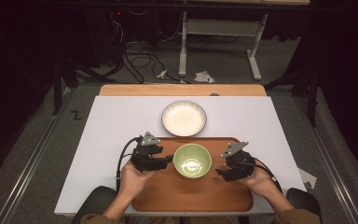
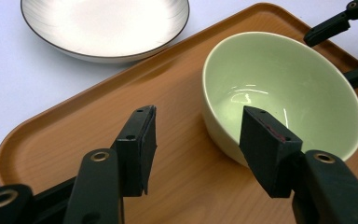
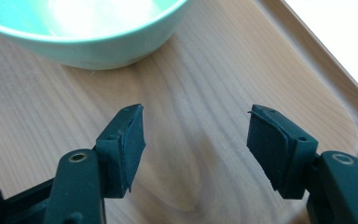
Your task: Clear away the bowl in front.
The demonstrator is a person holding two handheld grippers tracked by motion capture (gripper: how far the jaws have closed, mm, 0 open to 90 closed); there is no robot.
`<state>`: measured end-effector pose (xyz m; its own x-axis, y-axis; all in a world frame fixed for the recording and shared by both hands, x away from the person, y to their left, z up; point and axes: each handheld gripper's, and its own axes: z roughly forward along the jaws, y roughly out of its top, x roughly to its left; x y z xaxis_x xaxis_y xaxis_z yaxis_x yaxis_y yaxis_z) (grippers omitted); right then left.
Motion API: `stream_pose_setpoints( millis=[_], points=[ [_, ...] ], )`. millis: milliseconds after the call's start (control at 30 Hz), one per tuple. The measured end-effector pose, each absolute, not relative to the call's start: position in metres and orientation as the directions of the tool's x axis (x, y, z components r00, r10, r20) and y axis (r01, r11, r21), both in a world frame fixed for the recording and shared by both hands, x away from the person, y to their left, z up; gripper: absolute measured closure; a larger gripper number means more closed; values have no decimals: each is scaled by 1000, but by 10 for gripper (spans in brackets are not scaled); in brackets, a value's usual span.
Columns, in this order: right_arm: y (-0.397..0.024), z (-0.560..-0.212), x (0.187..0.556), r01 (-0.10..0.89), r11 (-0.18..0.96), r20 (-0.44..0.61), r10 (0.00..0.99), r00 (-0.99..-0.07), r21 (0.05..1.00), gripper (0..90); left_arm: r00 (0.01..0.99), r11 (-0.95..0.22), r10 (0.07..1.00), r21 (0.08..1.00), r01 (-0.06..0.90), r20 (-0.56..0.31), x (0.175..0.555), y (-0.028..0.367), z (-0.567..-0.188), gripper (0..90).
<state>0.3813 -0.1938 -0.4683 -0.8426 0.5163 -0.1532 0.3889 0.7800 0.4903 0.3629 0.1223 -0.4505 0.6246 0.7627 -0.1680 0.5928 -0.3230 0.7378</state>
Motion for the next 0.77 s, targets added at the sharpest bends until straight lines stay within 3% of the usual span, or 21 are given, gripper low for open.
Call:
stream_pose_setpoints(
  millis=[767],
  points=[
    [-194,-468,381,387,780,-154,515,-843,491,368,594,-298,779,717,630,-199,371,128,-471,455]
  ],
)
